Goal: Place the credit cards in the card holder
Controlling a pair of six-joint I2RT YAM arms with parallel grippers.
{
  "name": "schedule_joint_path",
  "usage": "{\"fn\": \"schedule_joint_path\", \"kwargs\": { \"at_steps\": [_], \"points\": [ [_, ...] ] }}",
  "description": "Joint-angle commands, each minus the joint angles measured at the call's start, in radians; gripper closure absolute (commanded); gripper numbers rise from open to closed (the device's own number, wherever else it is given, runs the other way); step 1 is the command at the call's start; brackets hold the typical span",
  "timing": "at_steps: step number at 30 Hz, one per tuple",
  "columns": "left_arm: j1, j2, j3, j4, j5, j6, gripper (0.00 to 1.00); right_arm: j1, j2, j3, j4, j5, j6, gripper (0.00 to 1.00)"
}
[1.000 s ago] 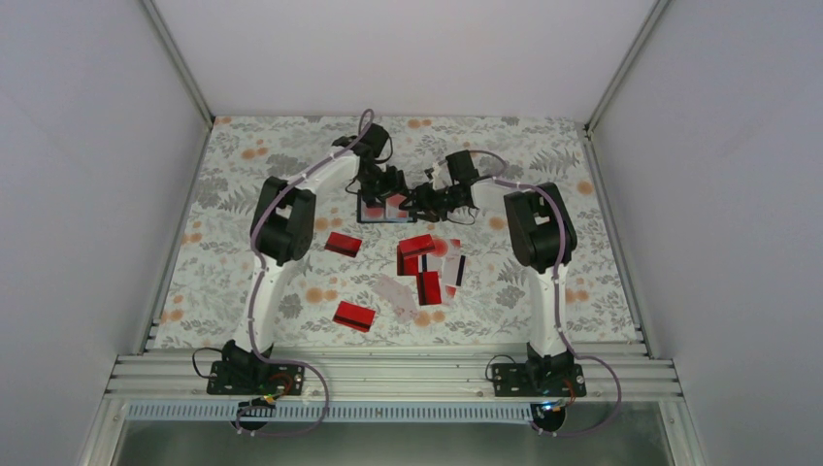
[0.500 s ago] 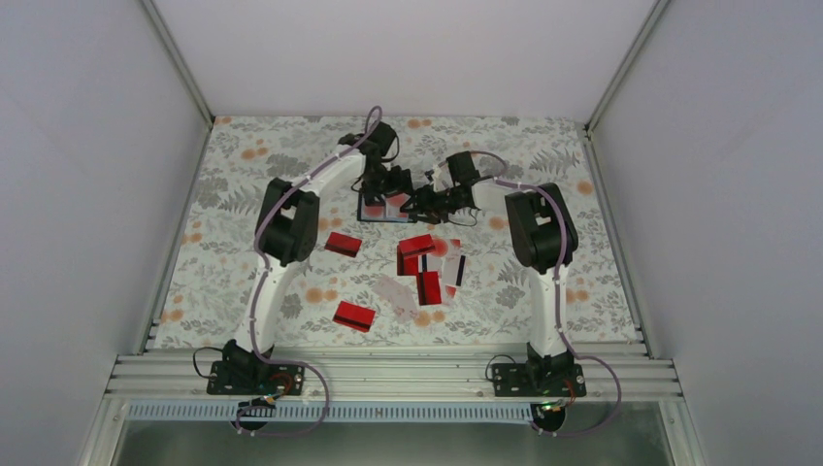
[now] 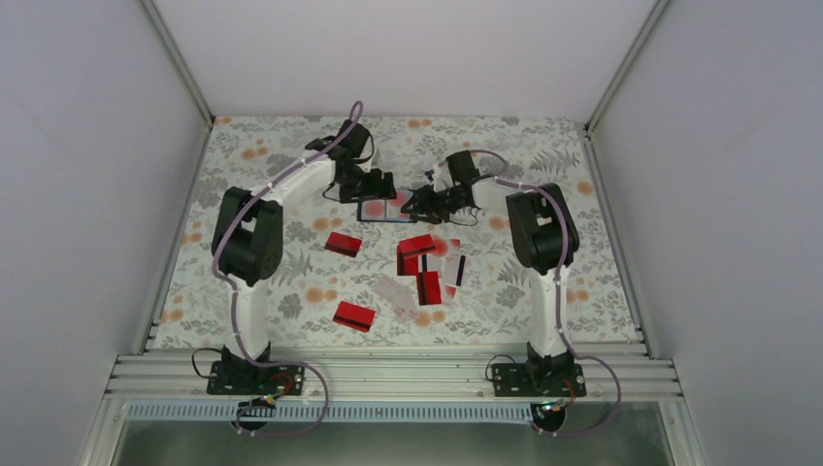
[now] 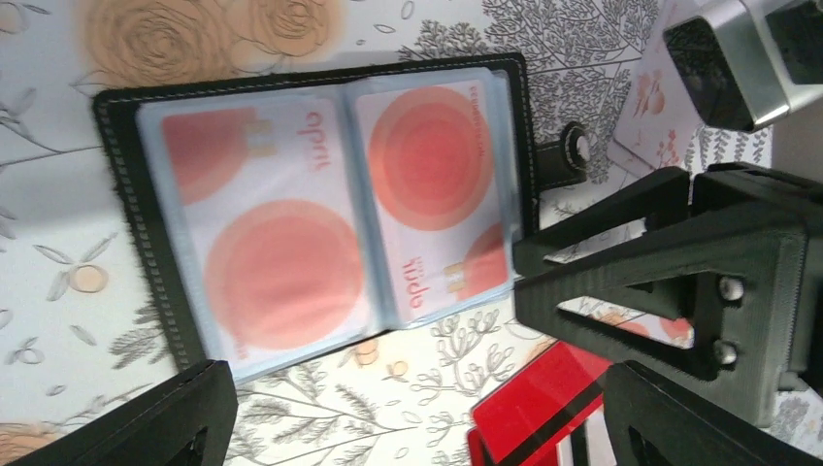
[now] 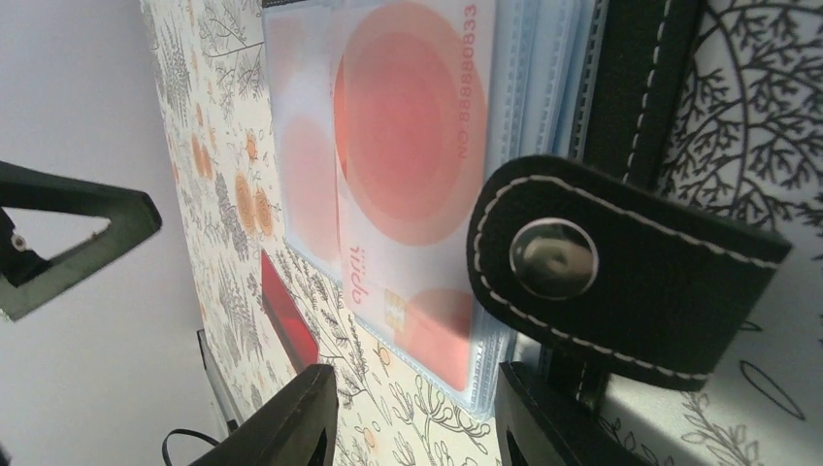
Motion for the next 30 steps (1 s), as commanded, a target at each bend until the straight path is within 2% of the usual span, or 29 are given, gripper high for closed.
{"fn": "schedule_joint_path", "kwargs": {
  "at_steps": [1, 9, 13, 15, 22, 30],
  "points": [
    [0.026, -0.061, -0.07, 0.092, 0.041, 0.147, 0.09, -0.005, -0.049, 0.02, -0.06, 0.04, -0.032, 0.58],
    [0.088, -0.094, -0.162, 0.134, 0.079, 0.21, 0.32, -0.006, -0.107, 0.066, -0.143, 0.092, -0.07, 0.57],
    [0.102, -0.081, -0.169, 0.132, 0.09, 0.245, 0.37, -0.007, -0.103, 0.1, -0.158, 0.093, -0.071, 0.57],
    [0.102, -0.073, -0.163, 0.137, 0.128, 0.268, 0.41, -0.007, -0.095, 0.114, -0.155, 0.084, -0.071, 0.57],
    [0.102, 0.017, -0.078, 0.108, 0.219, 0.315, 0.65, -0.007, -0.021, 0.166, -0.146, 0.032, -0.058, 0.57],
    [0.102, 0.113, -0.011, 0.089, 0.286, 0.312, 0.72, -0.006, 0.051, 0.205, -0.154, 0.023, -0.047, 0.56]
  ]
}}
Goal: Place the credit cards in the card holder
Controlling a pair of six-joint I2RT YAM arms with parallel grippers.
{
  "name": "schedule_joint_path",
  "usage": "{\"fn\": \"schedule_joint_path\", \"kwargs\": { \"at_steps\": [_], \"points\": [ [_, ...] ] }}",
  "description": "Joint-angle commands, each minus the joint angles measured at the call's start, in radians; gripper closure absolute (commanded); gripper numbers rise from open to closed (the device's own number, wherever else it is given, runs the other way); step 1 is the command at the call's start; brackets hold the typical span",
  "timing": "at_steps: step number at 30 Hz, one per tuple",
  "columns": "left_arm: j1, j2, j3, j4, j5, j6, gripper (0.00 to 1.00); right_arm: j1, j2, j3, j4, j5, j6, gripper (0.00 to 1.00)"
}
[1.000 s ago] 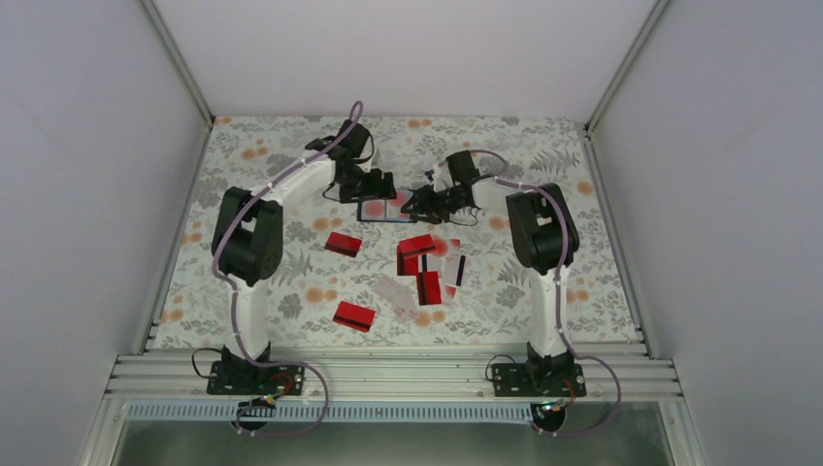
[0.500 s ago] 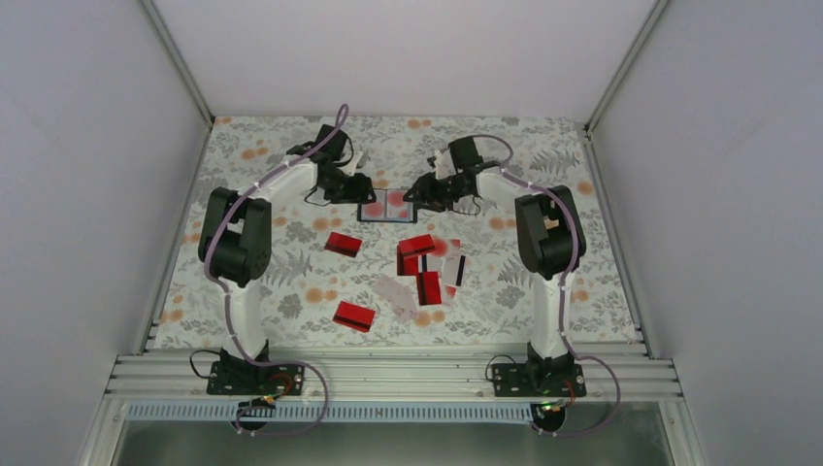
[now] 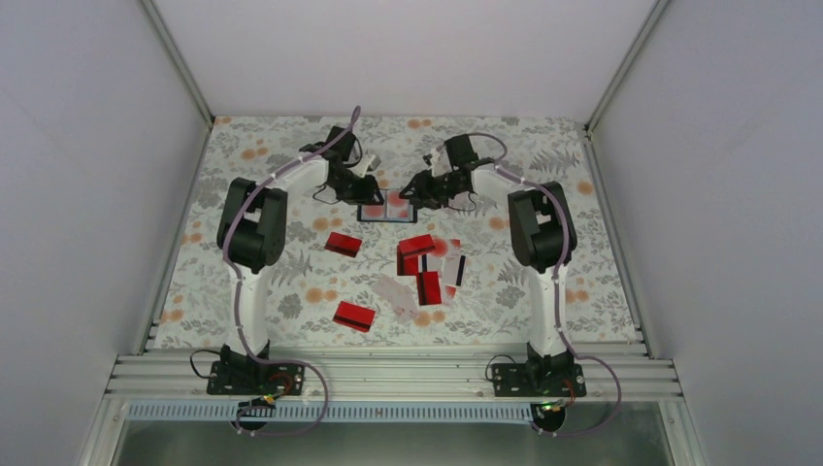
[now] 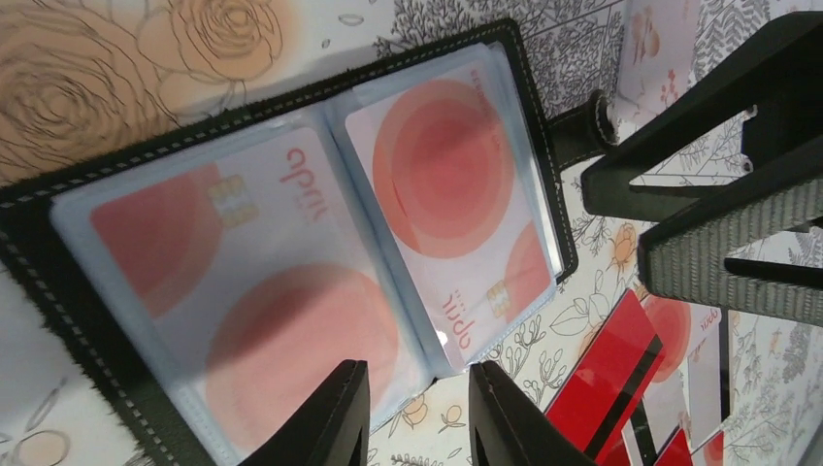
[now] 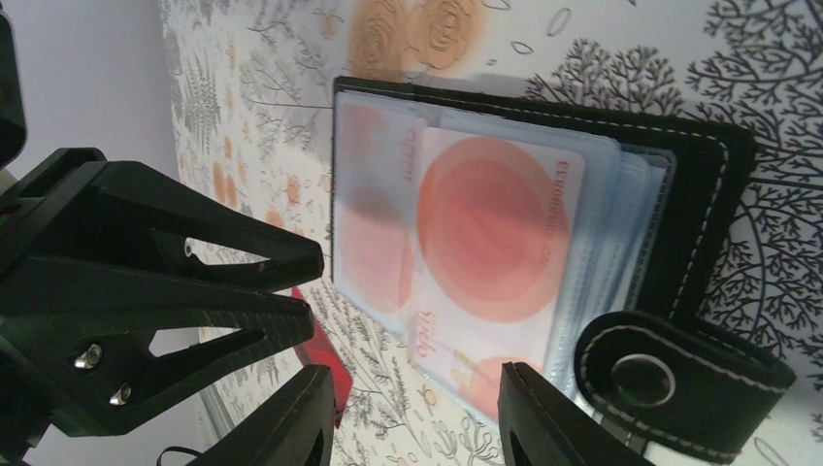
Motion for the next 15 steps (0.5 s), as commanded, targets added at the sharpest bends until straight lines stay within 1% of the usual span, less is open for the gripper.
{"fn": "schedule_joint_path", "kwargs": {
  "at_steps": [1, 8, 15],
  "points": [
    [0.0, 0.042, 0.047, -0.015, 0.079, 0.015, 0.74, -0.004, 0.047, 0.04, -0.021, -0.016, 0.003, 0.56],
    [-0.001, 0.107, 0.099, -0.021, 0.155, 0.01, 0.79, -0.004, 0.085, 0.069, -0.037, -0.007, -0.001, 0.56],
    [-0.007, 0.152, 0.1, -0.026, 0.161, 0.017, 0.88, -0.004, 0.114, 0.087, -0.053, 0.001, -0.005, 0.57]
  ]
}}
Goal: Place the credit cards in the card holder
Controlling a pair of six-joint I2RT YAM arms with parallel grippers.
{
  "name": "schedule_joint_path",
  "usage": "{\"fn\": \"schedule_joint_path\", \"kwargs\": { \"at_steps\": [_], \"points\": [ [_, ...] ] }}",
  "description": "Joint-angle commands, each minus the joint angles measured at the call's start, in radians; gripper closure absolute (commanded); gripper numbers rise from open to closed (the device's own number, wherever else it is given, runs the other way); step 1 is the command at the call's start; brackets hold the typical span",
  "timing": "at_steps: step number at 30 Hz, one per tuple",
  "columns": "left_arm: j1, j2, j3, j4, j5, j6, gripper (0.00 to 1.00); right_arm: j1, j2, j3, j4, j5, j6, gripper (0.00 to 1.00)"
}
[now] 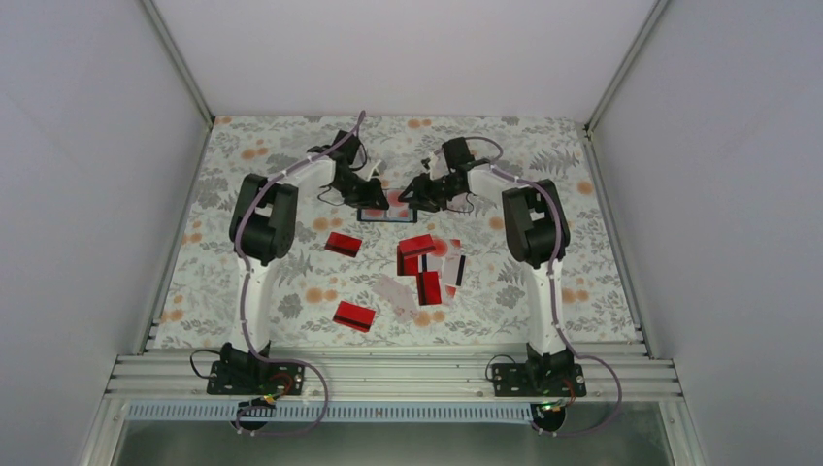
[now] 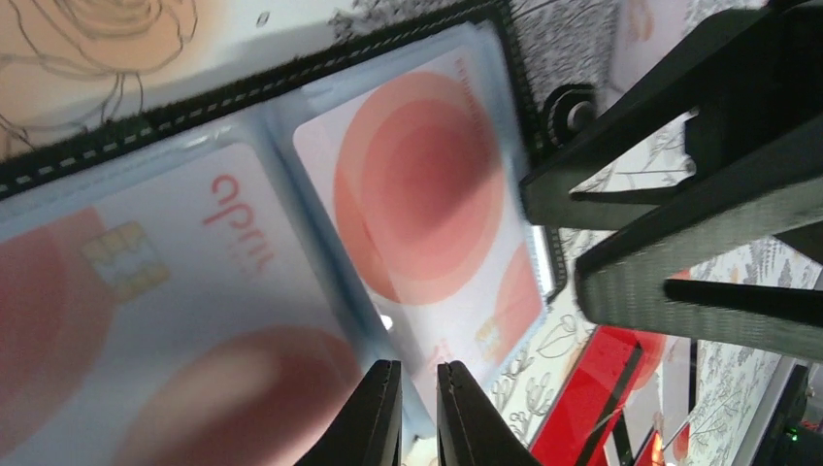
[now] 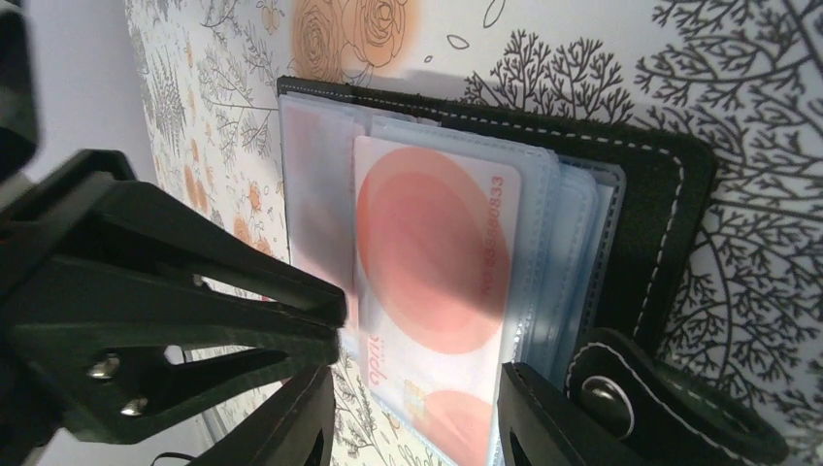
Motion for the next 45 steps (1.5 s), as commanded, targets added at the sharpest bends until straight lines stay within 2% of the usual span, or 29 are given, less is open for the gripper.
{"fn": "schedule_joint_path", "kwargs": {
  "at_steps": [1, 12, 22, 28, 34, 45],
  "points": [
    [-0.009, 0.038, 0.016, -0.005, 0.026, 0.016, 0.89, -0.004, 0.04, 0.045, -0.031, 0.003, -0.005, 0.57],
    [-0.035, 0.101, 0.048, -0.042, -0.027, 0.029, 0.98, -0.009, 0.044, 0.078, -0.124, 0.072, -0.011, 0.57],
    [-0.037, 0.116, 0.055, -0.055, -0.038, 0.031, 0.98, -0.012, 0.033, 0.065, -0.112, 0.06, -0.016, 0.57],
    [-0.042, 0.134, 0.059, -0.059, -0.023, 0.034, 0.97, -0.008, 0.08, 0.076, -0.066, -0.071, -0.015, 0.57],
    [-0.049, 0.127, 0.057, -0.054, -0.013, 0.033, 0.98, -0.008, 0.044, 0.061, -0.019, -0.208, -0.053, 0.56],
    [-0.054, 0.09, 0.086, -0.073, 0.006, 0.006, 0.97, -0.009, 0.034, 0.07, -0.007, -0.322, -0.067, 0.56]
  ]
}}
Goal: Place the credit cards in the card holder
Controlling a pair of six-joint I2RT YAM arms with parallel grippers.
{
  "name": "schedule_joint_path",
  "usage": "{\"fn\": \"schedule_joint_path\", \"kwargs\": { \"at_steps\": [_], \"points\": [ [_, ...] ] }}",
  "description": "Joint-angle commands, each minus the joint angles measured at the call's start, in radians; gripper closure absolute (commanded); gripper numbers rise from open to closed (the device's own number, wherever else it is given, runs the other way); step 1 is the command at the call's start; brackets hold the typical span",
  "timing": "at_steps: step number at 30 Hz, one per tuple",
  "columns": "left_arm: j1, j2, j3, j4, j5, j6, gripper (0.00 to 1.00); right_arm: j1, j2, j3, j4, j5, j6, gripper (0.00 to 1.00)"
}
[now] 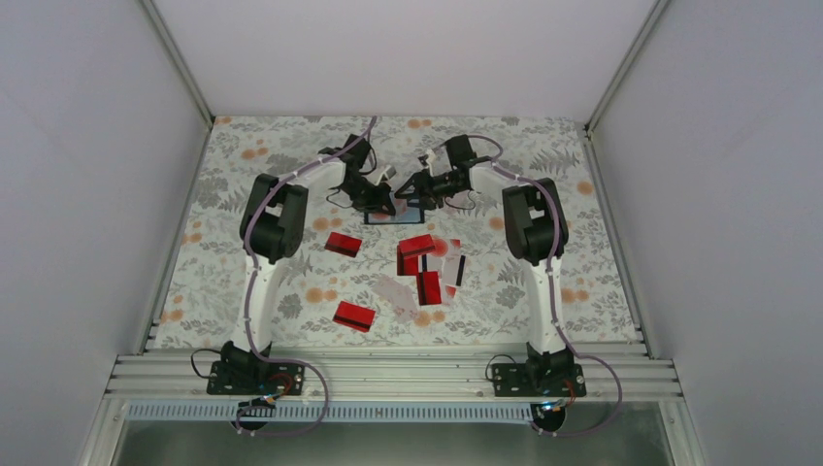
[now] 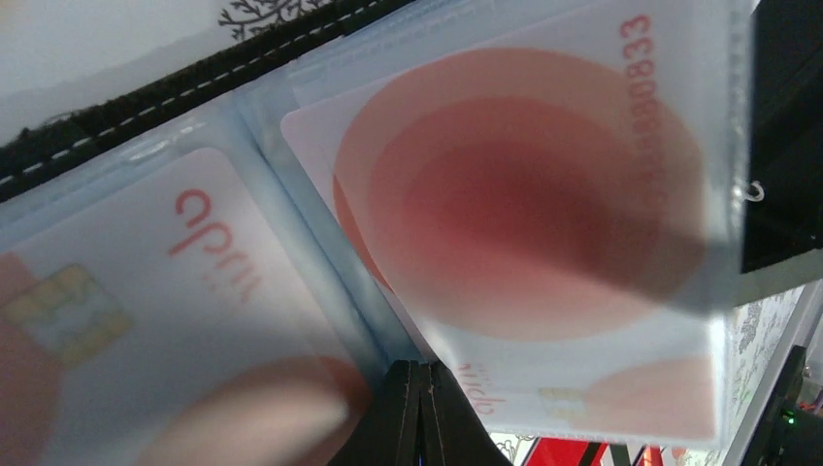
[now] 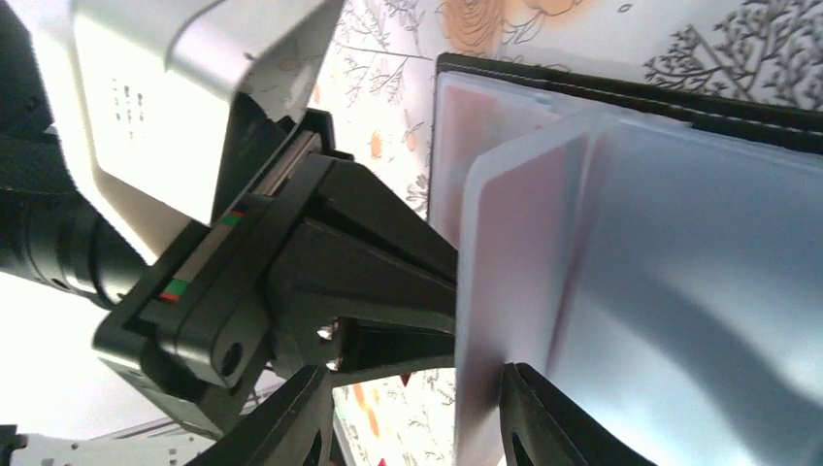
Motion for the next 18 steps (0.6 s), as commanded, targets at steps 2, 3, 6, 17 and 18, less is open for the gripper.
{"fn": "schedule_joint_path", "kwargs": {
  "at_steps": [2, 3, 6, 17, 18],
  "points": [
    [-0.012, -0.004, 0.025, -0.034, -0.022, -0.009, 0.98, 0.009, -0.006, 0.008, 0.014, -0.079, -0.026, 0.56],
    [-0.011, -0.011, 0.024, -0.037, -0.032, -0.015, 0.98, 0.009, -0.005, 0.007, 0.014, -0.079, -0.027, 0.56],
    [-0.007, -0.036, 0.012, -0.04, -0.048, -0.037, 0.98, 0.015, -0.009, 0.004, 0.018, -0.081, -0.025, 0.55],
    [0.04, -0.161, -0.042, -0.045, -0.109, -0.119, 0.92, 0.056, 0.015, 0.014, 0.056, -0.073, 0.015, 0.55],
    [0.042, -0.171, -0.056, -0.039, -0.111, -0.122, 0.9, 0.06, 0.021, 0.016, 0.059, -0.073, 0.021, 0.55]
  ]
}}
